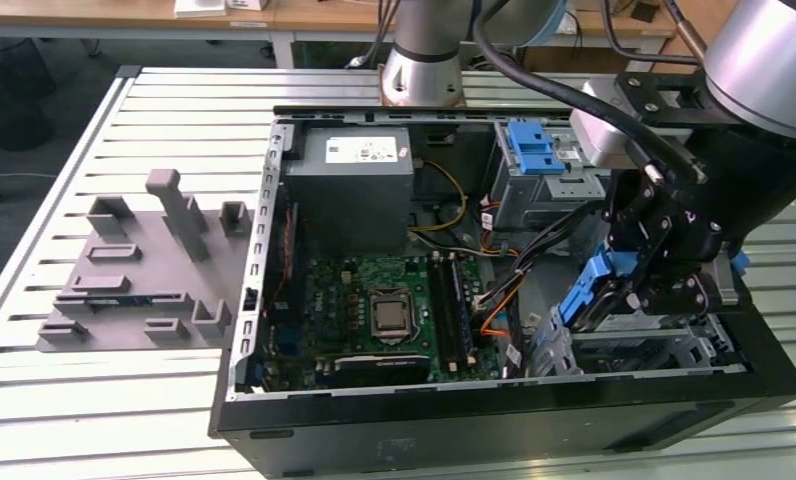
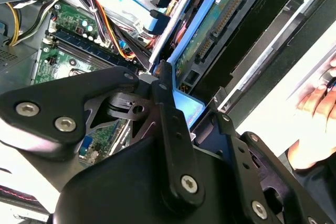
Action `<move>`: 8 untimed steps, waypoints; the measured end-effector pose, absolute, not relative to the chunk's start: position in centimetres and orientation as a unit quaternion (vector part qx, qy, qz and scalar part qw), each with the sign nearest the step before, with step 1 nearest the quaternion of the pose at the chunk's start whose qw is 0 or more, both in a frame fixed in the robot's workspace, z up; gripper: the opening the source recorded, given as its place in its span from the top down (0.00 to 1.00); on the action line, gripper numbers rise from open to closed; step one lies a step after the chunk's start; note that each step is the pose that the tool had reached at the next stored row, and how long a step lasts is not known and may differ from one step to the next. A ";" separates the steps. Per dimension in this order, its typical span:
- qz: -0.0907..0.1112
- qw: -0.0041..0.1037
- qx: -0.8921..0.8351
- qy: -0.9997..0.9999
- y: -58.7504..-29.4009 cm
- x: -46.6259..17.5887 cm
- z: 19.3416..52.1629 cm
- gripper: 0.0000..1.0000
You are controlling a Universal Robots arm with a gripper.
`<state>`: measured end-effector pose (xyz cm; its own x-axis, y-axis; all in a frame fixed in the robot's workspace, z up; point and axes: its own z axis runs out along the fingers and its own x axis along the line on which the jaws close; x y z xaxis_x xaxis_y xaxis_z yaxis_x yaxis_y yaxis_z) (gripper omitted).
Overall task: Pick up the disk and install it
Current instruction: 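Insert the disk into the insertion slot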
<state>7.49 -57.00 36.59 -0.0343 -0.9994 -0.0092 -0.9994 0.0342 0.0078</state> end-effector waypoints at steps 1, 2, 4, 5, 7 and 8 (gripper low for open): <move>0.006 0.001 -0.695 0.719 -57.0 7.5 36.5 0.64; 0.006 0.001 -0.695 0.719 -57.0 7.5 36.5 0.64; 0.006 0.001 -0.695 0.719 -57.0 7.5 36.5 0.64; 0.006 0.001 -0.695 0.719 -57.0 7.5 36.5 0.64; 0.006 0.001 -0.695 0.719 -57.0 7.5 36.5 0.64; 0.006 0.001 -0.695 0.719 -57.0 7.5 36.5 0.64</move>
